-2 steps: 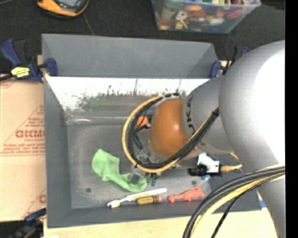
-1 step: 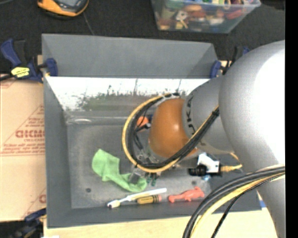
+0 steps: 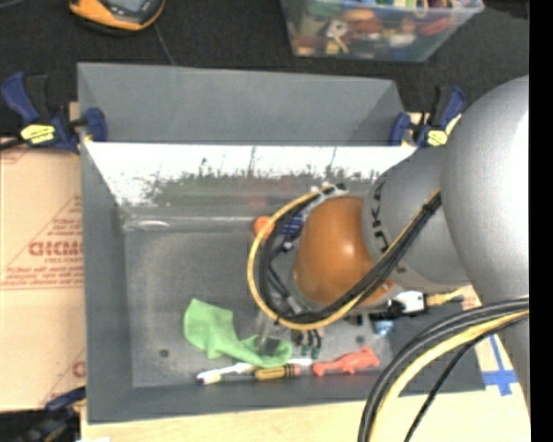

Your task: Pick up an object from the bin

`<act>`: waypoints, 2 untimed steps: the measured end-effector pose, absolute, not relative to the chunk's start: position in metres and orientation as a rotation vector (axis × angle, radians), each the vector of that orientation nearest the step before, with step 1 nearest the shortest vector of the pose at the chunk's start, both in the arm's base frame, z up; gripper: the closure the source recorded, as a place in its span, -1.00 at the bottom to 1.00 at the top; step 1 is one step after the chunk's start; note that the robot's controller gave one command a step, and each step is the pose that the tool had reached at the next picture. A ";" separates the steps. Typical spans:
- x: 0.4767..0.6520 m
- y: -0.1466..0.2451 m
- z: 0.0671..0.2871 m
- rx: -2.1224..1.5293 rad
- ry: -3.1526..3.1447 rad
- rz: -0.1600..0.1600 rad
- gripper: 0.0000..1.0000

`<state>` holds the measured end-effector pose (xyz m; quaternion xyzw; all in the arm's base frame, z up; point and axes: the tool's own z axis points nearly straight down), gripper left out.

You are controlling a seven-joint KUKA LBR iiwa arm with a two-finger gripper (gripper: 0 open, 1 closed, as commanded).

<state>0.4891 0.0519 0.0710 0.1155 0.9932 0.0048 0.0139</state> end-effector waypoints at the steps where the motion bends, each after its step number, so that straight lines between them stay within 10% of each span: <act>1: 0.489 0.052 0.071 0.361 3.093 0.015 1.00; 2: 0.482 0.039 0.071 0.358 3.092 0.014 1.00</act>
Offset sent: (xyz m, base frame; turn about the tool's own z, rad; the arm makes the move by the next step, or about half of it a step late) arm -0.0081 -0.0119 -0.0010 -0.0033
